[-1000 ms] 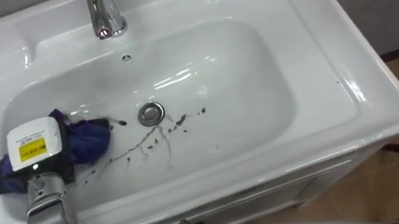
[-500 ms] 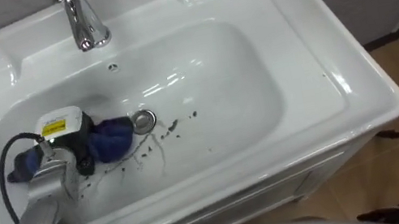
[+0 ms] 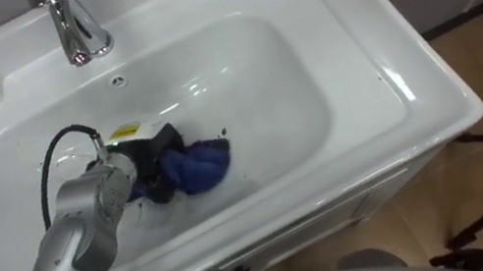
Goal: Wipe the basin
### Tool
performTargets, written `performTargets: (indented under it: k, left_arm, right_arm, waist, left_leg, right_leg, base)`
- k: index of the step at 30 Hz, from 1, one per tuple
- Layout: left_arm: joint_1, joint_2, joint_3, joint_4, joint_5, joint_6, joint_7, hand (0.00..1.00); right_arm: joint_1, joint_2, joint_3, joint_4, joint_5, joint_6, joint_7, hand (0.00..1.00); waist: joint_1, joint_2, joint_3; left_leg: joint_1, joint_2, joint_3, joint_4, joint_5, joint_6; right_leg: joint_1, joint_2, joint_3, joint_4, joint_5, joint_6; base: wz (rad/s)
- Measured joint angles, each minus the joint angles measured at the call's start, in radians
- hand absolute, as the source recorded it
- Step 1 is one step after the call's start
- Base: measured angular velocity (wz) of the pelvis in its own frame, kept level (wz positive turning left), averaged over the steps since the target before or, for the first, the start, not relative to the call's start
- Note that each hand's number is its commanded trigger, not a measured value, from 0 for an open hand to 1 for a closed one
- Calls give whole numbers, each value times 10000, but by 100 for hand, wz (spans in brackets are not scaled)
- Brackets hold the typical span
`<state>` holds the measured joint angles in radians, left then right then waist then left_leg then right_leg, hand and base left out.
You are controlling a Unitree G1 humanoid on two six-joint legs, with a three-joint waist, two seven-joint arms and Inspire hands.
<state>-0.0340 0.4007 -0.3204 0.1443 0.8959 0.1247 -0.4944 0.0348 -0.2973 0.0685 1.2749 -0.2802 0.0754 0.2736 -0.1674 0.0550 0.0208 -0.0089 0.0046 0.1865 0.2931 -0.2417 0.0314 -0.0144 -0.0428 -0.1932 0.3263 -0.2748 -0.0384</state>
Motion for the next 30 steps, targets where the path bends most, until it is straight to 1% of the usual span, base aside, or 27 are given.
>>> performTargets:
  k: [6, 8, 10, 12, 17, 22, 24, 25, 26, 28, 29, 30]
  left_arm:
    - [-6, -35, 4, 9, -248, -11, -172, 100]
    - [-12, -94, 56, 75, -257, -11, -167, 100]
    - [-27, -145, 116, 164, -291, -8, -142, 100]
    - [-27, -191, 166, 193, -293, -5, -118, 100]
    - [-29, -410, 222, 245, -297, 4, -41, 100]
    - [-32, -751, 213, 433, -235, -9, 357, 100]
    - [-33, -841, 196, 488, -162, -17, 563, 100]
    - [-48, -974, 220, 608, 14, -21, 768, 100]
    - [-57, -1041, 225, 643, 144, -18, 852, 100]
    - [-89, -1289, 227, 803, 405, -4, 1190, 100]
    - [-116, -1340, 231, 847, 452, 6, 1243, 100]
    - [-172, -1453, 255, 972, 579, 8, 1387, 100]
  right_arm:
    - [7, -5, 4, -30, 2, 2, -12, 0]
    - [5, -4, 30, -61, -5, 1, -7, 0]
    - [33, -2, 140, -80, -31, 4, 23, 0]
    - [34, -2, 193, -79, -42, 33, 56, 0]
    - [50, 0, 283, -39, -34, 85, 108, 0]
    - [88, 6, 290, -35, -199, 70, 194, 0]
    - [49, 7, 290, 6, -258, 63, 200, 0]
    - [43, 14, 287, 25, -260, 92, 192, 0]
    - [44, 19, 287, 40, -260, 108, 192, 0]
    - [73, 96, 285, 42, -266, 240, 189, 0]
    - [75, 129, 285, 42, -266, 293, 187, 0]
    - [75, 197, 285, 43, -266, 388, 187, 0]
  waist:
    - [27, -15, -1]
    - [28, -41, -6]
    - [23, -133, -31]
    - [27, -164, -38]
    - [-14, -191, -45]
    - [-103, -196, -45]
    - [-153, -200, -45]
    - [-188, -202, -45]
    - [-192, -207, -44]
    - [-192, -255, -37]
    - [-189, -271, -34]
    - [-170, -310, -30]
  left_leg:
    - [-13, 6, 1, 94, 0, 0]
    - [-7, 4, 33, 103, 0, 0]
    - [9, -28, 60, 127, 0, 0]
    - [8, -24, 57, 126, 0, 0]
    - [30, -19, 49, 135, 0, 0]
    - [64, -22, 48, 127, 0, 0]
    - [74, -23, 46, 117, 0, 0]
    - [80, -20, 48, 121, 0, 0]
    - [87, -20, 47, 122, 0, 0]
    - [109, -17, 43, 131, 0, 0]
    - [108, -15, 43, 132, 0, 0]
    - [108, -11, 42, 131, 0, 0]
  right_leg:
    - [-11, -15, -18, 57, -14, 0]
    - [-37, -33, -15, 130, -43, -5]
    - [-102, -92, -5, 346, -143, -8]
    - [-107, -91, -8, 357, -157, -17]
    - [-71, -89, 0, 344, -158, -20]
    - [-23, -90, -16, 318, -156, -19]
    - [-20, -91, -19, 323, -155, -20]
    - [-9, -87, -30, 321, -154, -21]
    - [-1, -87, -45, 322, -154, -21]
    - [26, -84, -31, 333, -155, -22]
    - [26, -80, -30, 336, -156, -23]
    - [23, -77, -29, 342, -160, -27]
  base:
    - [0]
    - [0]
    - [0]
    - [0]
    - [0]
    - [0]
    - [0]
    - [0]
    - [0]
    - [0]
    - [0]
    - [0]
